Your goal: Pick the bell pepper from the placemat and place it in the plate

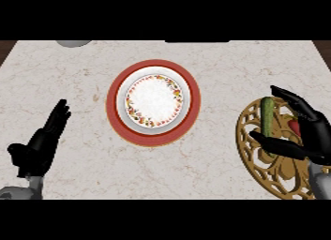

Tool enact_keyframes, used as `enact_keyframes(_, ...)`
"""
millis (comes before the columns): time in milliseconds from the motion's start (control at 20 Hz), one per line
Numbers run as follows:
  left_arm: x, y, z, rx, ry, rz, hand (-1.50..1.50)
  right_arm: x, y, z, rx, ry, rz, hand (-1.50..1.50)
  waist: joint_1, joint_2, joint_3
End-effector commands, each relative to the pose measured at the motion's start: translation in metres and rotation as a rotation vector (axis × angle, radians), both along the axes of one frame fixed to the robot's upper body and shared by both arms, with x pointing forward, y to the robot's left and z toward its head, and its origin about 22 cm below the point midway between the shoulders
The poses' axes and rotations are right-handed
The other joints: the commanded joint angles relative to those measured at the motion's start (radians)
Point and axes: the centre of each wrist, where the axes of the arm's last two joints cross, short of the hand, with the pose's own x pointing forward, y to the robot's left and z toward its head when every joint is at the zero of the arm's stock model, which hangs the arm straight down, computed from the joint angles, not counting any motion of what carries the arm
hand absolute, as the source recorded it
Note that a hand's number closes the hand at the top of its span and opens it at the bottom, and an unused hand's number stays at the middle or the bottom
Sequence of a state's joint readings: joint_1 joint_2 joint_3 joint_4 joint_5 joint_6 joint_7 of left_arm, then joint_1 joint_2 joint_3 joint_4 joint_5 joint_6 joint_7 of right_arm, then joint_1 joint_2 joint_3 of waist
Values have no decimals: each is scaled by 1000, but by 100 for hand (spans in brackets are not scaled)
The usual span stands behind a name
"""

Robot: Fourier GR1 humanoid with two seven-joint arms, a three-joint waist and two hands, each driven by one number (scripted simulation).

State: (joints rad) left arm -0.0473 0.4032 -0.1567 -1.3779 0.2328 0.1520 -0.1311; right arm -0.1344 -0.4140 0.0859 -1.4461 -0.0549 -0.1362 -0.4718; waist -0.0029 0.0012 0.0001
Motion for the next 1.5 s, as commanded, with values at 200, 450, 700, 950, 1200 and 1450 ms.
enact_keyframes(200, -6, 24, -9, -6, 6, -14, 0, -36, -45, -30, -86, -129, -160, -150, 0, -2, 0)
enact_keyframes(450, 5, 3, -18, -16, 0, -9, 0, -50, -69, 13, -300, -21, -231, -150, -11, -2, -2)
enact_keyframes(700, -8, 5, -16, -9, 3, -24, 0, -67, -98, 29, -548, 166, -259, -150, -1, -3, -2)
enact_keyframes(950, -8, 18, -16, -5, 12, -31, 0, -68, -83, 35, -662, 313, -252, -150, 2, -2, -1)
enact_keyframes(1200, -6, -8, -17, -26, 4, -32, 0, -53, -94, 55, -679, 413, -286, -150, 4, -2, -1)
enact_keyframes(1450, 2, -1, 3, -7, 10, -29, 0, -46, -68, 51, -744, 459, -318, -150, 3, -2, 0)
